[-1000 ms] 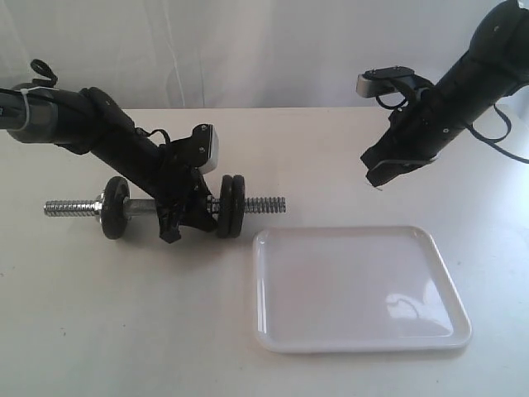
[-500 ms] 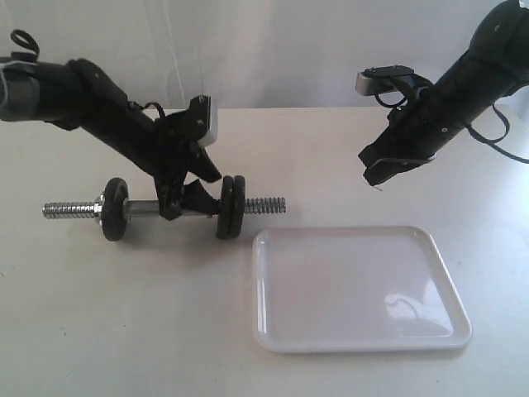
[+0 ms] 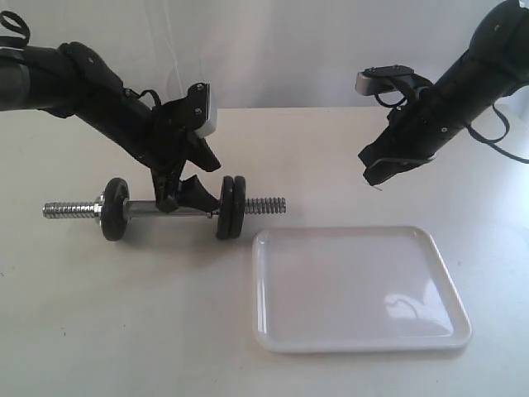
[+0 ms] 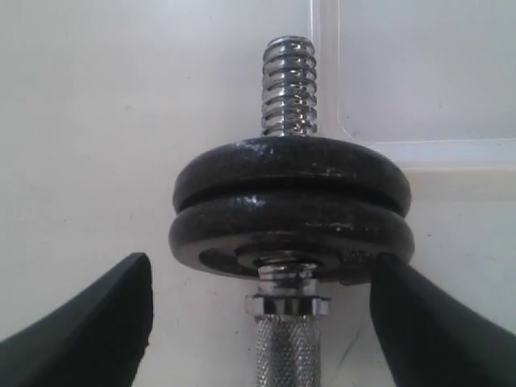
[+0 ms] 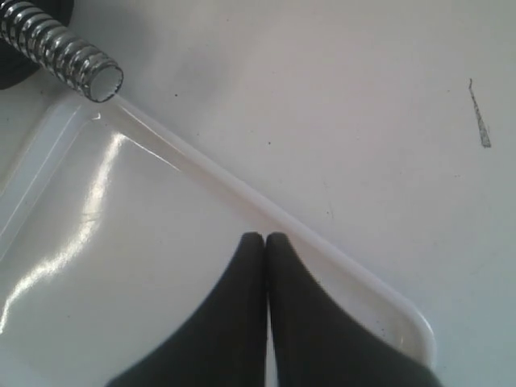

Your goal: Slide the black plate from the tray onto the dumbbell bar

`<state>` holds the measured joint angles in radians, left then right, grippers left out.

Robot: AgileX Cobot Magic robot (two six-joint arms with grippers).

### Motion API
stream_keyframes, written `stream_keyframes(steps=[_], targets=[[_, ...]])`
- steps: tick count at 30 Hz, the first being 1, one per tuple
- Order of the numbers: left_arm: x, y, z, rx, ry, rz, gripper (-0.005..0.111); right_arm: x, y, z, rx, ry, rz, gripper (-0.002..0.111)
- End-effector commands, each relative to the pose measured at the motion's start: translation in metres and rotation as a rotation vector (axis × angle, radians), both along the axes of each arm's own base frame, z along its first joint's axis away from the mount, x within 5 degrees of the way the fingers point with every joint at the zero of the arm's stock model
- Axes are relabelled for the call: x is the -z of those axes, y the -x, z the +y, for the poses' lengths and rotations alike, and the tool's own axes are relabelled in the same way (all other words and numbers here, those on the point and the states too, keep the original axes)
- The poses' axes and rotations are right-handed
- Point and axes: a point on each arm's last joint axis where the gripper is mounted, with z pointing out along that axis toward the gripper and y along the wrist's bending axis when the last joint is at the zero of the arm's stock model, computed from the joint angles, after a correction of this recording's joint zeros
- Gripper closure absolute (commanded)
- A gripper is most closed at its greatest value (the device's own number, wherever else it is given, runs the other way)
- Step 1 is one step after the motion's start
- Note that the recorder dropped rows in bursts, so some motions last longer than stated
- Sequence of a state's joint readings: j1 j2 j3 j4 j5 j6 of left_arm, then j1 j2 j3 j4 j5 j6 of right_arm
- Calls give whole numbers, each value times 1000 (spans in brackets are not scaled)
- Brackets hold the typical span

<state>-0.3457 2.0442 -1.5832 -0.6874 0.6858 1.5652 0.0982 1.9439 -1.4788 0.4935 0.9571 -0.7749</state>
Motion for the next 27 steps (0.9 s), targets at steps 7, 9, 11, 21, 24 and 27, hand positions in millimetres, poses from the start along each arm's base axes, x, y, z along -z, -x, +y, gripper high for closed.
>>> stream_keyframes(steps=[7, 9, 11, 21, 24, 27], targets=[[-36, 12, 13, -107, -74, 5, 87, -3, 2, -4, 36, -13, 18, 108], [-46, 15, 16, -140, -81, 4, 106, -4, 3, -4, 53, -14, 27, 108], [-54, 18, 19, -181, -71, 26, 107, -7, 6, -6, 71, -5, 27, 108], [-77, 25, 67, -578, -99, 255, 107, -32, 37, -21, 237, 91, 16, 108], [-81, 31, 88, -748, -152, 358, 107, -36, 53, -28, 303, 141, 24, 108], [-82, 44, 107, -849, -173, 426, 107, -39, 74, -34, 348, 175, 33, 108]])
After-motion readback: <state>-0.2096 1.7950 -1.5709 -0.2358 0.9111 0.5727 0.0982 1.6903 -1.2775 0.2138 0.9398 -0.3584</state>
